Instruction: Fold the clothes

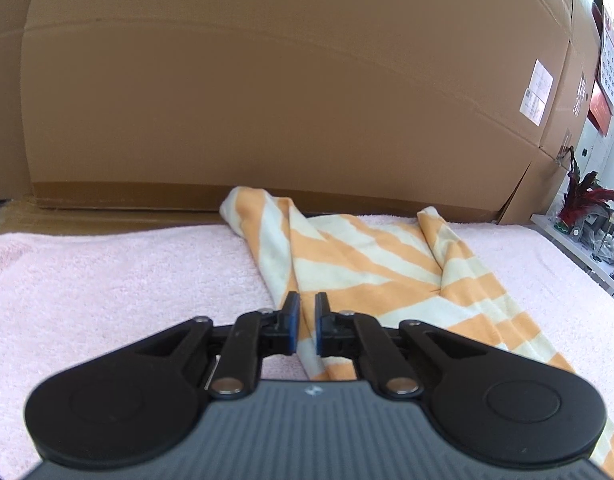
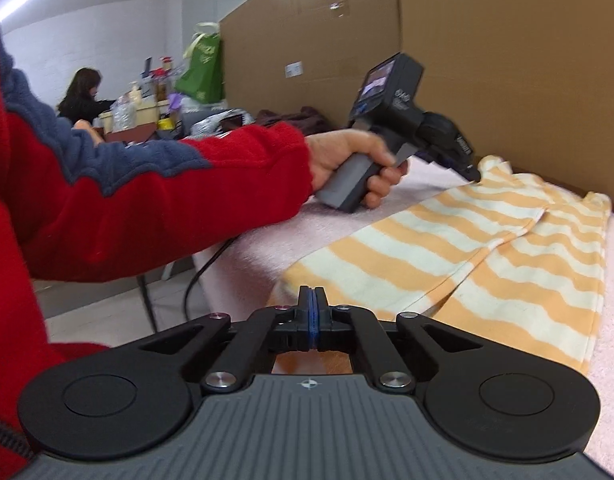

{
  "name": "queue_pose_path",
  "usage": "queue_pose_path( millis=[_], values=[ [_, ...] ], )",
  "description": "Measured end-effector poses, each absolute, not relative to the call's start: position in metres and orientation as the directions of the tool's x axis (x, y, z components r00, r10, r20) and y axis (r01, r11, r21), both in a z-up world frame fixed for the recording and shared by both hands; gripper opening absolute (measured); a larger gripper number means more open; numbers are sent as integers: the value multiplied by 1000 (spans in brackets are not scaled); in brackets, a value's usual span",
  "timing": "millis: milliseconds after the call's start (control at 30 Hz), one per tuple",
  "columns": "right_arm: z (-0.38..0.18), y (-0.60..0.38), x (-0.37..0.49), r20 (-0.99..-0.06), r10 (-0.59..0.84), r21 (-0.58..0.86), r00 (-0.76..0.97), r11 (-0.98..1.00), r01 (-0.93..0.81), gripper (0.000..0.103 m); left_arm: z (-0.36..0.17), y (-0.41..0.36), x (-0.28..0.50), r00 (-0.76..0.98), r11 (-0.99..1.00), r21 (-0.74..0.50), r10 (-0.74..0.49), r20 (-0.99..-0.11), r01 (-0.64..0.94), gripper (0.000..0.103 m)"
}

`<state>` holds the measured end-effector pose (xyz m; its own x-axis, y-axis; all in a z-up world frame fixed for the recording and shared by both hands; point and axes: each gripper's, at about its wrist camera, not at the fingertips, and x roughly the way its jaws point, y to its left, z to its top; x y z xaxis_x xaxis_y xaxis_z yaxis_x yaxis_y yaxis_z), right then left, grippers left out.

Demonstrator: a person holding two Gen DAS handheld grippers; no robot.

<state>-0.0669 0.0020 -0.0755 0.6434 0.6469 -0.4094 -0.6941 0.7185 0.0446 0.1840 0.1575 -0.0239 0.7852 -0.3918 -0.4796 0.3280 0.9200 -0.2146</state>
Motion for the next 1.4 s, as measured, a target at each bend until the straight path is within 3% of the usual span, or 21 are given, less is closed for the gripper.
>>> queue_pose_path(
  millis=[67, 167, 267, 367, 400, 433, 500, 600, 667, 733, 833, 933, 1000, 1067, 1167, 1400],
  values=[
    [-79, 3, -68, -429, 637, 41, 641, 722, -690, 2, -24, 159, 186, 784, 923, -220, -385, -487, 317, 0],
    [-73, -9, -62, -348, 680, 155, 645, 721, -676, 7, -24, 163, 185, 786, 928, -232, -372, -494, 293, 0],
    [-68, -16, -51, -281, 661, 245, 696, 751, -614, 51, -23, 167, 174, 787, 925, -250, -375, -490, 286, 0],
    [-76, -11, -38, -299, 650, 264, 699, 760, -594, 44, -21, 169, 156, 787, 915, -272, -397, -473, 299, 2],
    [-81, -9, -35, -307, 653, 276, 693, 758, -592, 39, -21, 170, 150, 786, 911, -279, -405, -467, 303, 2],
    [-86, -7, -32, -316, 655, 288, 686, 755, -589, 25, -20, 171, 144, 786, 907, -287, -412, -461, 307, 2],
    [-90, -6, -33, -309, 650, 270, 694, 760, -591, 15, -19, 173, 131, 786, 900, -301, -426, -449, 316, 2],
    [-88, -15, -36, -315, 721, 334, 617, 693, -639, 14, -17, 175, 113, 784, 888, -323, -447, -430, 329, 11],
    [-87, -19, -39, -317, 734, 342, 601, 679, -650, 14, -15, 177, 101, 783, 879, -337, -461, -418, 337, 34],
    [-83, -22, -39, -326, 739, 336, 590, 674, -658, 15, -11, 173, 93, 780, 870, -339, -479, -404, 359, 35],
    [-80, -33, -36, -283, 723, 395, 630, 686, -611, 26, -5, 149, 104, 760, 856, -302, -514, -398, 420, 50],
    [-85, -41, -32, -301, 713, 439, 633, 693, -572, 24, -16, 127, 122, 731, 865, -271, -501, -463, 421, 52],
    [-83, -43, -36, -308, 717, 429, 625, 692, -581, 24, -23, 121, 125, 727, 884, -241, -466, -505, 400, 46],
    [-76, -47, -39, -314, 695, 387, 647, 716, -581, 24, -23, 123, 121, 734, 893, -222, -449, -509, 392, 64],
    [-61, -67, -27, -286, 632, 384, 721, 764, -518, 25, -24, 125, 113, 734, 897, -218, -440, -518, 384, 72],
    [-53, -80, 62, -365, 547, 452, 754, 812, -370, 29, -26, 136, 109, 740, 886, -299, -461, -489, 355, 74]
  ],
)
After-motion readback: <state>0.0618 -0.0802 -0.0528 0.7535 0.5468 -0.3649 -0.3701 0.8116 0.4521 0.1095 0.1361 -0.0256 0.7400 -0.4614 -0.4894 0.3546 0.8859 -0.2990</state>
